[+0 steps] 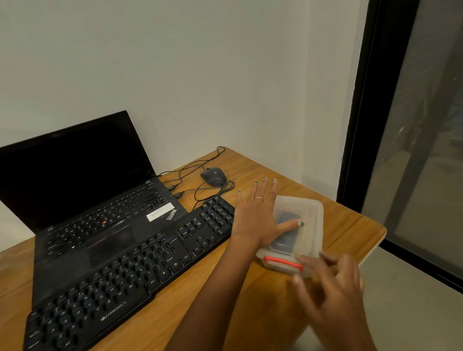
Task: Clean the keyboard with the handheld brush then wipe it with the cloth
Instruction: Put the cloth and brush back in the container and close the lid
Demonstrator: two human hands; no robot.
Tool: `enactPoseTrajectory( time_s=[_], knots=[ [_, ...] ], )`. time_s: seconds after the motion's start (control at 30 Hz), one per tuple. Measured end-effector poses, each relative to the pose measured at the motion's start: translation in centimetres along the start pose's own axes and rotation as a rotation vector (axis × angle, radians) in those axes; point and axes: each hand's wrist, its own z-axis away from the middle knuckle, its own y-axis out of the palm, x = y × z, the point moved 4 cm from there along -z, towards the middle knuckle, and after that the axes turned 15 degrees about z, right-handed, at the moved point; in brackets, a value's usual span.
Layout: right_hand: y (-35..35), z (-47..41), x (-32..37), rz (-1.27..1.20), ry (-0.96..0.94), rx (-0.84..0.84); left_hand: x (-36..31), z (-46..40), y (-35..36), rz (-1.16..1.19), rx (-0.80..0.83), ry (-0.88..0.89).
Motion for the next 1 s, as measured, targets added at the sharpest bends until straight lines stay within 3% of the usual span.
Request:
enactPoseTrajectory(
  time_s=[0.17, 0.27, 0.37, 0.47, 0.5, 0.57, 0.63, 0.67, 1.0],
  knots=[
    [-0.4, 2.0, 1.9, 0.029, -0.094, 0.056, -0.7, 1.2, -0.4, -0.059, 0.120, -0.037],
    [-1.5, 0.9, 2.0, -0.140, -0.118, 0.075, -1.6, 2.0, 0.1, -0.002, 0.173, -0.078],
    [-2.3, -1.6, 0.3, -0.338, 0.006, 0.083, -2.3, 2.7, 1.1, 0.053, 0.178, -0.096],
    [-2.2, -5.4, -3.0, -0.403, 0.234, 0.030, -2.6, 3.6, 1.8, 0.041, 0.146, -0.003],
    [-1.8, -6.6, -4.0, -0.386, 0.304, 0.072, -2.6, 3.8, 2.0, 0.035, 0.140, 0.033],
    [0.1, -8.1, -5.5, -0.326, 0.382, 0.315, -2.6, 4.1, 2.3, 0.032, 0.142, 0.081],
    [2.2, -8.1, -5.9, -0.285, 0.362, 0.601, -2.6, 4.3, 2.5, 0.045, 0.134, 0.103],
    [2.7, -7.9, -5.9, -0.267, 0.337, 0.653, -2.6, 4.3, 2.5, 0.052, 0.127, 0.108],
    [2.2, -6.9, -4.7, -0.630, 0.508, 0.476, -2.6, 4.3, 2.8, 0.033, 0.116, 0.116]
  ],
)
